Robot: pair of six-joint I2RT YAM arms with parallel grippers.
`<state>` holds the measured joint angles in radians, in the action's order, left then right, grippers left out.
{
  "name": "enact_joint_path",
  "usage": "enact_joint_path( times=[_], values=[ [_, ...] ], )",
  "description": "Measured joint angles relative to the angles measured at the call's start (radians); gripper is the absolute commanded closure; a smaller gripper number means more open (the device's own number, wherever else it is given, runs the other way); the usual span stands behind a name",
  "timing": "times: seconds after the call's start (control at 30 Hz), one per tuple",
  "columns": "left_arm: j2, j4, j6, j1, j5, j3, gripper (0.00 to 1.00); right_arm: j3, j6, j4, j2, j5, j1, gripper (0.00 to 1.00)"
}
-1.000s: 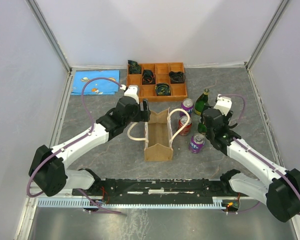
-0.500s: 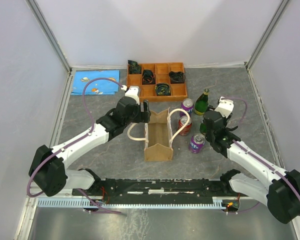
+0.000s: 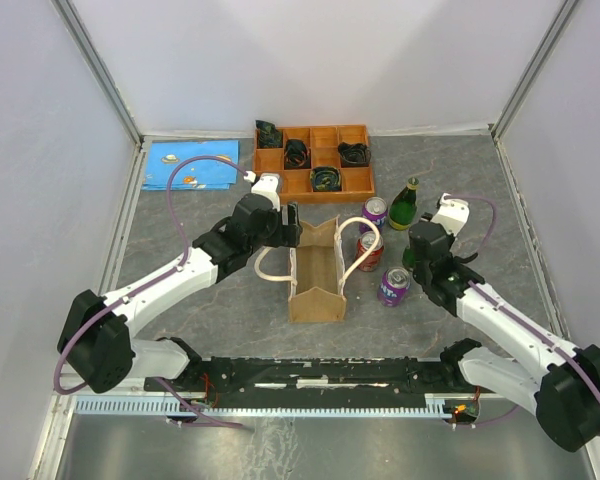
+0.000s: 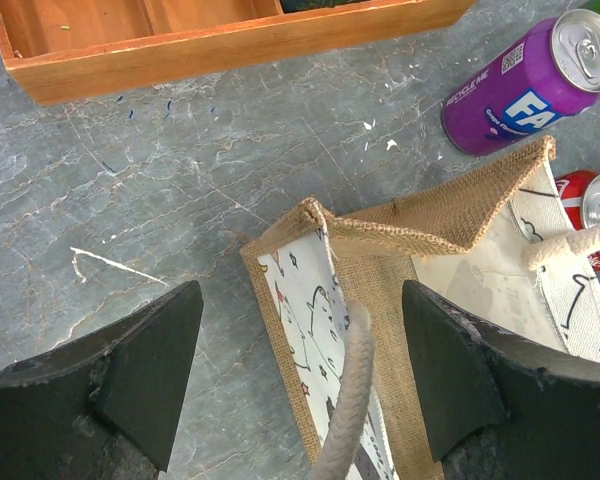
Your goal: Place the beverage into the canvas bag
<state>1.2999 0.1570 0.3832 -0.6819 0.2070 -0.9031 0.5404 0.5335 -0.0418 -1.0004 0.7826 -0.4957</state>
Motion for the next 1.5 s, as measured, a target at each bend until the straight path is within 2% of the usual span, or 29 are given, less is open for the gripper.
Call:
enact_joint_path(
  times=[0.47, 0.9, 1.2, 1.5],
  values=[
    [0.02, 0.12, 0.001, 0.0, 0.005, -0.105, 0.14, 0.094, -0.044, -0.268, 0.057, -0.057, 0.0, 1.0],
    [0.02, 0.197, 0.001, 0.033, 0.028, -0.14, 0.14, 0.237, -0.078, -0.338, 0.051, -0.064, 0.0, 1.0],
    [0.02, 0.262, 0.001, 0.13, 0.029, -0.154, 0.14, 0.43, -0.13, -0.38, -0.043, -0.099, 0.0, 1.0],
    [0.02, 0.283, 0.002, 0.179, 0.027, -0.154, 0.14, 0.628, -0.162, -0.401, -0.149, -0.174, 0.0, 1.0]
  ],
)
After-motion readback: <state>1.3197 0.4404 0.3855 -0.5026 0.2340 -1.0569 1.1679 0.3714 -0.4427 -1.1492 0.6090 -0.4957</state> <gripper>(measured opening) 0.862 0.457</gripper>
